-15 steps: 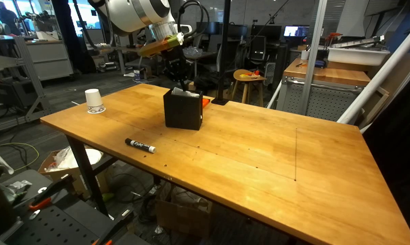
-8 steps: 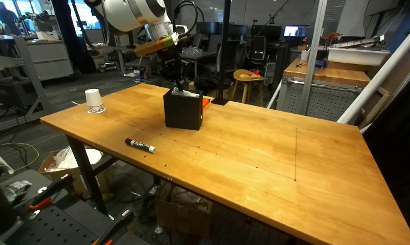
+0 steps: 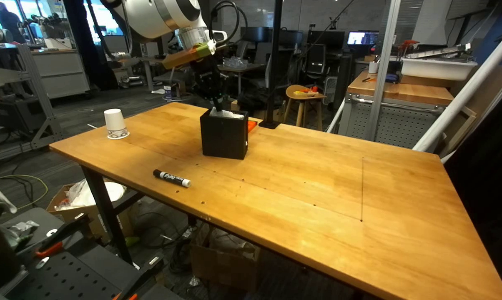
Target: Put the white towel inside the black basket
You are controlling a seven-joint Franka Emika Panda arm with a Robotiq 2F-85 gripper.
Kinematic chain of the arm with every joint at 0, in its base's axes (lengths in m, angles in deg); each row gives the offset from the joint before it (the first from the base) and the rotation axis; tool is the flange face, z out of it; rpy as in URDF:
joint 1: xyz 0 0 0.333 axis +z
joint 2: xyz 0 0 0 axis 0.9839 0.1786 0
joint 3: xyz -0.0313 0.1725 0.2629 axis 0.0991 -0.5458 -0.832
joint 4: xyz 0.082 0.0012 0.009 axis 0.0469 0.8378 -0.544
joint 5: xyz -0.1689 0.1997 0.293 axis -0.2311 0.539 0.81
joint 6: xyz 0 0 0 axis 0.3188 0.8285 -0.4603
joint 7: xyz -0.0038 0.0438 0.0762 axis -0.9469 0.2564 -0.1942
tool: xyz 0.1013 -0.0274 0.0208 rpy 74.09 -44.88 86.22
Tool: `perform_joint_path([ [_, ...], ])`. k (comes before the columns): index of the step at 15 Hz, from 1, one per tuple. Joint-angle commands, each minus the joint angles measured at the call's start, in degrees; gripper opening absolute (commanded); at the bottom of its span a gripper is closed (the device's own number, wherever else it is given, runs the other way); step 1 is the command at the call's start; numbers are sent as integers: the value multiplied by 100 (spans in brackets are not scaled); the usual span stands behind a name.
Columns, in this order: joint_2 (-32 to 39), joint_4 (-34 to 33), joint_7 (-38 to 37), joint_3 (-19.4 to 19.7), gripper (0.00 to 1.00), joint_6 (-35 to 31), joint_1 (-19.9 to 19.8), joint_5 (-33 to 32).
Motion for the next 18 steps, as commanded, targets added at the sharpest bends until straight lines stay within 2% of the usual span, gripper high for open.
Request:
perform_joint_path([
  [1, 1, -116, -57, -28, 0, 90, 31, -76],
  [12, 460, -395, 250, -7, 0, -103, -132, 227],
  [18, 973, -626, 736, -12, 0, -298, -422, 841],
])
